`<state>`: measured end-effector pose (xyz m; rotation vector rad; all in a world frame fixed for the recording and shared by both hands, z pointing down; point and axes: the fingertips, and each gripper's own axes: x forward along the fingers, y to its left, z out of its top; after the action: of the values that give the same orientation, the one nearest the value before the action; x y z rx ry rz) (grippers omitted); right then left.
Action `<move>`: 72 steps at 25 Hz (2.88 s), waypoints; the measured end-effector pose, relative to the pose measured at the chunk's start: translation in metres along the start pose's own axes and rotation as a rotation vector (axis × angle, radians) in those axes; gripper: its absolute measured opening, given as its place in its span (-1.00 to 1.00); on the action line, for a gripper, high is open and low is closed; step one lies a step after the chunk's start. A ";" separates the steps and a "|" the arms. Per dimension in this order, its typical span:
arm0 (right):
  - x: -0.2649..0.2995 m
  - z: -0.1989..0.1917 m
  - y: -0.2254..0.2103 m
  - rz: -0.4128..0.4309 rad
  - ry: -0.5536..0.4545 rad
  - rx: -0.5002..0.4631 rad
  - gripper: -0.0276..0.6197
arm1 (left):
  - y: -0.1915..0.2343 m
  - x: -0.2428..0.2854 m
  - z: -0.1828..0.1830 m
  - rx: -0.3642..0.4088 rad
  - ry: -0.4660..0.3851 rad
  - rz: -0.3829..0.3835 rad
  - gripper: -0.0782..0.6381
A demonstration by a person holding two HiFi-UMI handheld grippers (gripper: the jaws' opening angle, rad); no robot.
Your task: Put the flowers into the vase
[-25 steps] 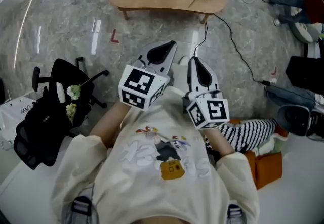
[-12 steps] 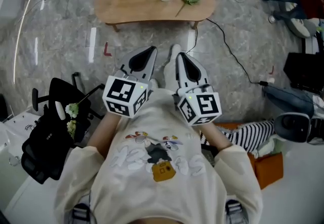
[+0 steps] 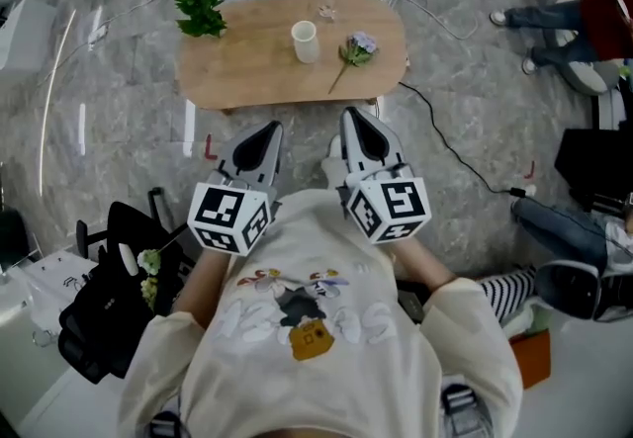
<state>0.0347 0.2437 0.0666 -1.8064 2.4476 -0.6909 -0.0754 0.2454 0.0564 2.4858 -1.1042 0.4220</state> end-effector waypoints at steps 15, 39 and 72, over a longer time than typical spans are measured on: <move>0.088 0.004 -0.089 -0.010 0.125 0.067 -0.90 | 0.034 0.097 0.026 -0.076 0.079 0.060 -0.76; 0.185 -0.090 -0.156 -0.145 0.249 0.063 -0.90 | 0.099 0.213 -0.073 -0.161 0.241 -0.096 -0.76; 0.270 -0.286 -0.279 -0.296 0.325 0.300 -0.90 | 0.159 0.372 -0.229 -0.224 0.305 -0.046 -0.76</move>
<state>0.1198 0.0280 0.4902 -2.0812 2.0975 -1.3890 0.0181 0.0157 0.4494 2.1611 -0.9151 0.6048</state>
